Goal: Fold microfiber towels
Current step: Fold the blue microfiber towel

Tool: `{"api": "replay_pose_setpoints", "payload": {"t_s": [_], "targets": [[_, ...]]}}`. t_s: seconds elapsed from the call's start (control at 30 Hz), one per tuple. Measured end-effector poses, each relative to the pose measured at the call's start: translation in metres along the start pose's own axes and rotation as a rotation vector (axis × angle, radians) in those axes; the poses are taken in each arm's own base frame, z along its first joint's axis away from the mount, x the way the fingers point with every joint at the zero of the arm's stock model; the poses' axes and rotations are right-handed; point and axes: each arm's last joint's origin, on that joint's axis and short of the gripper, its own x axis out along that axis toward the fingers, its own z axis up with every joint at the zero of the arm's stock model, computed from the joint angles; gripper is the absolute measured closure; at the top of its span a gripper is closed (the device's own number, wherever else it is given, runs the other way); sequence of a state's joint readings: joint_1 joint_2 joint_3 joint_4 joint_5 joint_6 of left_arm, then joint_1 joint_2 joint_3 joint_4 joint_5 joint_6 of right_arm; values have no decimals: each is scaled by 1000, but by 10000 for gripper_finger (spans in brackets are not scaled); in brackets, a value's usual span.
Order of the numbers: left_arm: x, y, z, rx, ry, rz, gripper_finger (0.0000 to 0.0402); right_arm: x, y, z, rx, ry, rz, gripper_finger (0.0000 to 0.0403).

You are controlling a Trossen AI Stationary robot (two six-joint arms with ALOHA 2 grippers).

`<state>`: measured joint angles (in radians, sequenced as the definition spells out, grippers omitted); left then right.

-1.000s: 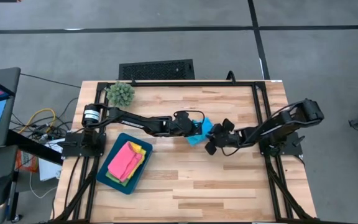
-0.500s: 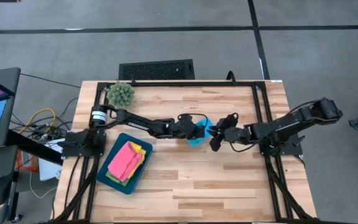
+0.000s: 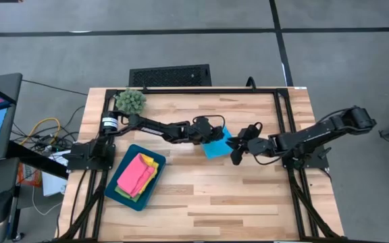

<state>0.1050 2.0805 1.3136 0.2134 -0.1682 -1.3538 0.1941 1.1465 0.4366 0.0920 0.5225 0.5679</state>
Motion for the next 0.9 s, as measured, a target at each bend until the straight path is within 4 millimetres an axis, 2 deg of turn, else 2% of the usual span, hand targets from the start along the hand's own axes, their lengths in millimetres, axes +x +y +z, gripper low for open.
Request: {"api": "replay_pose_setpoints", "payload": {"t_s": [0.13,0.27,0.43,0.57,0.77,0.9], "targets": [[1,-5,15,-11,10,-75,157,-6,-6,-5,71,66,-34,287],[-3,-15,33,11,40,-188,154,-13,-16,-16,253,207,-109,287],[-18,-25,57,82,59,-235,154,-18,-19,-21,414,295,-112,276],[-30,-33,67,125,41,-254,154,-15,-20,-20,419,285,-125,243],[-46,-45,72,170,25,-282,154,3,-24,-28,379,336,-183,180],[-57,-54,74,210,20,-310,154,16,-23,-30,384,332,-181,160]]}}
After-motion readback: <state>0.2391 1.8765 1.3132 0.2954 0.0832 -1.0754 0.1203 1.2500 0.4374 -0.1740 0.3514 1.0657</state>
